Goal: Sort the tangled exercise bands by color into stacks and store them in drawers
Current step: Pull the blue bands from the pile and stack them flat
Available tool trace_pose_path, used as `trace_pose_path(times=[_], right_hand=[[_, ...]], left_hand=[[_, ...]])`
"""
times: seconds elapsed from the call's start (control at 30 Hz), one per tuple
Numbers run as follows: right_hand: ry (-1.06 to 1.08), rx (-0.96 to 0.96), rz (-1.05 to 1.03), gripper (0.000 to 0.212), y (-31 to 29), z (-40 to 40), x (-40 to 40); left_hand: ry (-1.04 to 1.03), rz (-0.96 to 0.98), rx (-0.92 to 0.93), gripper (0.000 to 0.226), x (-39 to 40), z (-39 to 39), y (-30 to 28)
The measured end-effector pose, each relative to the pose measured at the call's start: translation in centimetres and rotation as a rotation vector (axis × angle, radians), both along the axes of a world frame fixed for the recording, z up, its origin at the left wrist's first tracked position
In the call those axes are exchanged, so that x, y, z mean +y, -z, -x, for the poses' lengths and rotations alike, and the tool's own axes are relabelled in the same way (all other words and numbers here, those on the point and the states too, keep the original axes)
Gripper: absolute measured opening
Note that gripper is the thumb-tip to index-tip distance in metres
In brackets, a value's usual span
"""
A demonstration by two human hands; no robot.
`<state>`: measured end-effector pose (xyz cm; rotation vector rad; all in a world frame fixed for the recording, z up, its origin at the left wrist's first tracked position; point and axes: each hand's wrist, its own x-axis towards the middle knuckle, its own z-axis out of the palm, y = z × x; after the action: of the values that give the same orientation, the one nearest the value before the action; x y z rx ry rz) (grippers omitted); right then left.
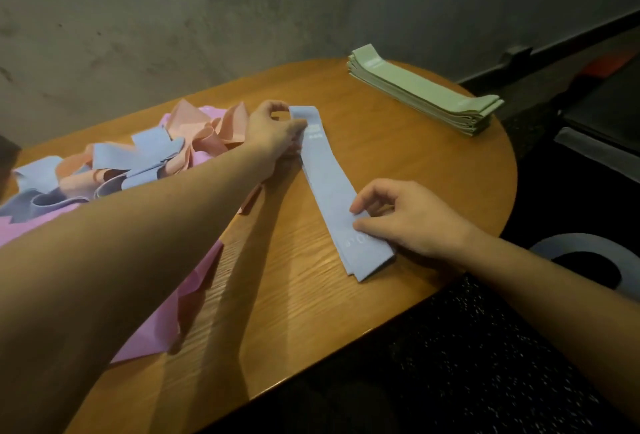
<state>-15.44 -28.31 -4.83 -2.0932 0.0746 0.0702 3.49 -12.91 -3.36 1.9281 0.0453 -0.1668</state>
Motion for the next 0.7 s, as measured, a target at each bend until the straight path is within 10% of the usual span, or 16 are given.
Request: trace_pose_path(times=[0.2,0.47,0.7], right_hand=[[-0.123,-0.176,0.498,0.009,1.0,0.2,-1.2],[-0.462,-0.319,0.401,0.04,1.3,1.6,-3.8],[-0.447,-0.447,0.352,0.017,2.5,1.3,-3.6]], left_hand=[[0.069,-0.128,-0.077,0.042,0.1,-0.6,0.7],[0.087,-0.14,-0.119,0.036,0.4,-1.2,0.8],[0.083,-0.204,-0.143,0.032,0.3,-1.7,1.7]])
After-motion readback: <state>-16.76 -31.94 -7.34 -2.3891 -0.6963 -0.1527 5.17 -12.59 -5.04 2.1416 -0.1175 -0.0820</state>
